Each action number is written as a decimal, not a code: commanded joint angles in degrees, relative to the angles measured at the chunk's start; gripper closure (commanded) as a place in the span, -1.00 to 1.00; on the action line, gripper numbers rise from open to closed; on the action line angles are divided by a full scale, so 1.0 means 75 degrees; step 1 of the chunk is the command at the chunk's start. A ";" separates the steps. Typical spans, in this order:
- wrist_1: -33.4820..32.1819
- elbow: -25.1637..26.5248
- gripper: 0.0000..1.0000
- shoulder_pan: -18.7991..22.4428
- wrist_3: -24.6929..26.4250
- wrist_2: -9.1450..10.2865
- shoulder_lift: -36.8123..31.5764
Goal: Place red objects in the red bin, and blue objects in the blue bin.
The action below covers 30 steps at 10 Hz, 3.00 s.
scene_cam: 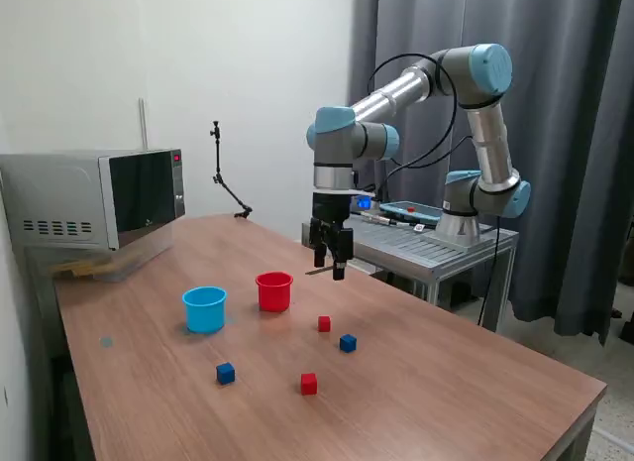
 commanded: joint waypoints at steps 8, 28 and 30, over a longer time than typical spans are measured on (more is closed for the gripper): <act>-0.0580 0.1392 -1.00 0.0385 0.2259 -0.0072 -0.0082; -0.1704 0.1452 -1.00 -0.0436 0.1538 -0.0552 0.0937; -0.1834 0.1428 -1.00 -0.0448 0.1277 -0.0541 0.0949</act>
